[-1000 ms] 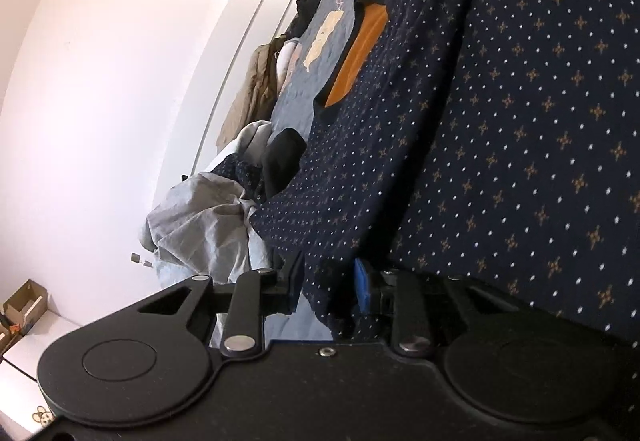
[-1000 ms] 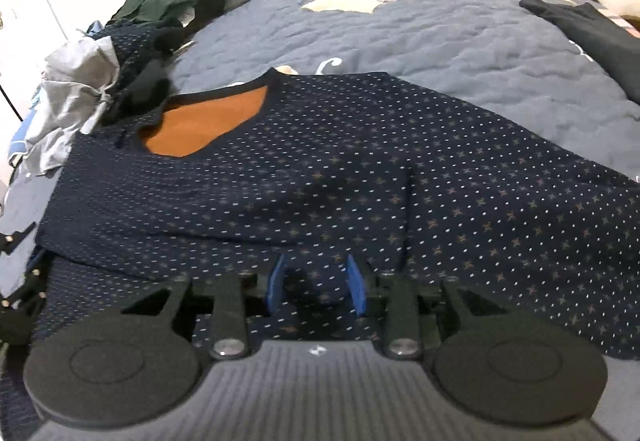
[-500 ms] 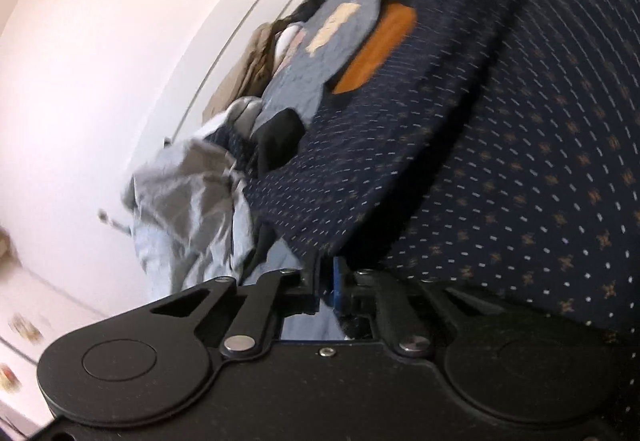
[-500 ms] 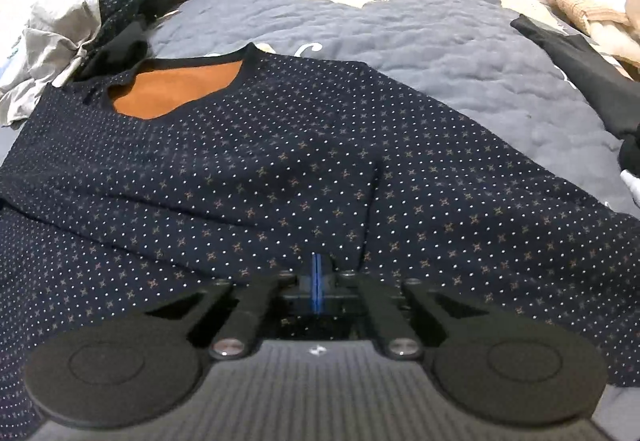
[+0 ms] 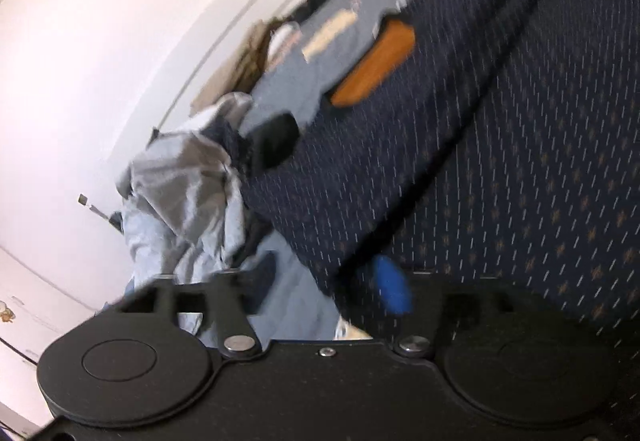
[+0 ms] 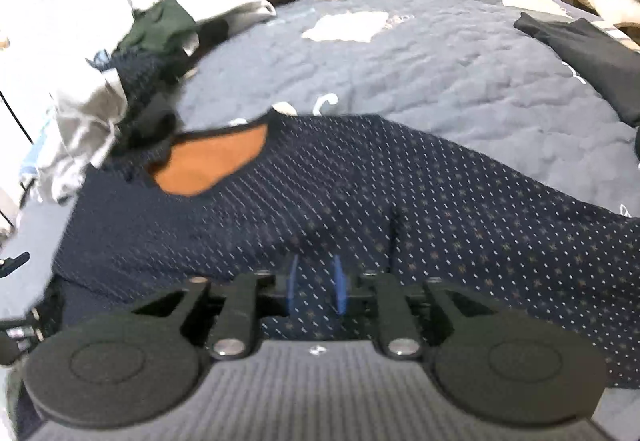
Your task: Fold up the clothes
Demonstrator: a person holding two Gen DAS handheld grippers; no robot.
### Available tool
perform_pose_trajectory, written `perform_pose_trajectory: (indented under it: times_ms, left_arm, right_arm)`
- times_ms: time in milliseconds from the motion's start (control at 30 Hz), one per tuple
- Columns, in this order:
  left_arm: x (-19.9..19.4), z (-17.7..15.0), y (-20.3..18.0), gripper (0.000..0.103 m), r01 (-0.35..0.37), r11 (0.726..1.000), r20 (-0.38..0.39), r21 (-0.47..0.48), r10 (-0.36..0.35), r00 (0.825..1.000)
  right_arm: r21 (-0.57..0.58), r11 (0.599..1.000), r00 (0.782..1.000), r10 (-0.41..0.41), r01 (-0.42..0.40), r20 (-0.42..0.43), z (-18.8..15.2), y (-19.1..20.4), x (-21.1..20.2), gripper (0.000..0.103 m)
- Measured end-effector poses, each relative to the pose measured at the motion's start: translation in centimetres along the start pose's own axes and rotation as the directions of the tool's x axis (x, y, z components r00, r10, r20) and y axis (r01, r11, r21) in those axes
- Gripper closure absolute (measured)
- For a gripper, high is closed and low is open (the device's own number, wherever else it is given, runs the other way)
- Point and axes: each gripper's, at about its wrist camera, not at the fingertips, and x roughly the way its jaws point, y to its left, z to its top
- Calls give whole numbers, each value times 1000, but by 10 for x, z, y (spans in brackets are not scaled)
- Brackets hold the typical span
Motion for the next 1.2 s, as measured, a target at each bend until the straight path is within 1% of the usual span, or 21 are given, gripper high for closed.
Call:
perform_pose_trajectory:
  times_ms: [33, 67, 133, 200, 267, 333, 367, 400, 467, 533, 633, 667, 800, 867, 1000, 1033, 1067, 1133, 1200]
  left_arm:
    - [-2, 3, 5, 39, 16, 999, 9, -45, -15, 1000]
    - [-3, 6, 10, 39, 34, 995, 17, -96, -32, 999]
    - [-5, 11, 21, 39, 74, 975, 22, -208, -70, 997]
    - [-8, 16, 33, 39, 112, 941, 30, -318, -108, 994]
    - [-10, 18, 44, 39, 151, 894, 44, -422, -146, 988]
    - [-14, 19, 56, 38, 189, 835, 61, -517, -184, 981]
    - [-16, 18, 61, 38, 207, 800, 72, -564, -201, 977]
    - [-17, 17, 66, 38, 228, 757, 90, -612, -220, 971]
    - [-21, 16, 73, 35, 257, 690, 115, -677, -245, 963]
    - [-25, 15, 76, 34, 269, 625, 137, -733, -251, 958]
    - [-32, 12, 79, 32, 284, 517, 171, -807, -255, 952]
    - [-34, 13, 76, 31, 292, 497, 180, -817, -260, 949]
    - [-44, 18, 62, 29, 325, 430, 216, -842, -282, 935]
    - [-49, 21, 55, 28, 340, 396, 235, -853, -291, 927]
    - [-60, 26, 41, 28, 370, 325, 272, -870, -309, 911]
    - [-61, 29, 36, 28, 384, 312, 285, -869, -318, 904]
    - [-62, 34, 32, 28, 410, 300, 306, -861, -337, 890]
    - [-63, 44, 22, 28, 465, 274, 351, -842, -378, 857]
    - [-64, 54, 13, 28, 518, 244, 394, -820, -416, 819]
  right_arm:
    - [0, 1000, 1000, 10, -10, 8, 0, 2, -2, 71]
    - [0, 1000, 1000, 21, -21, 16, 1, 3, -4, 69]
    - [1, 999, 999, 42, -42, 33, 2, 6, -7, 65]
    - [0, 998, 997, 63, -63, 49, 3, 10, -11, 61]
    - [0, 996, 994, 84, -84, 65, 3, 13, -14, 60]
    - [-1, 995, 991, 104, -105, 81, 4, 16, -18, 58]
    - [-2, 994, 990, 113, -113, 87, 5, 17, -19, 58]
    - [-3, 993, 990, 115, -115, 86, 5, 19, -19, 57]
    - [-3, 993, 989, 119, -119, 87, 4, 21, -20, 57]
    - [-2, 993, 989, 120, -120, 91, 4, 22, -23, 56]
    - [24, 994, 989, 107, -110, 106, 1, 20, -28, 56]
    - [44, 994, 989, 95, -100, 114, 0, 17, -31, 56]
    - [146, 988, 989, 31, -52, 145, -14, -3, -44, 56]
    - [176, 984, 988, -9, -19, 157, -21, -15, -54, 56]
    - [227, 973, 979, -93, 51, 181, -38, -40, -79, 56]
    - [239, 968, 975, -123, 76, 186, -43, -47, -87, 56]
    - [251, 963, 970, -153, 102, 191, -48, -53, -94, 56]
    - [271, 949, 953, -219, 159, 209, -56, -65, -110, 56]
    - [277, 931, 925, -305, 239, 227, -65, -75, -127, 56]
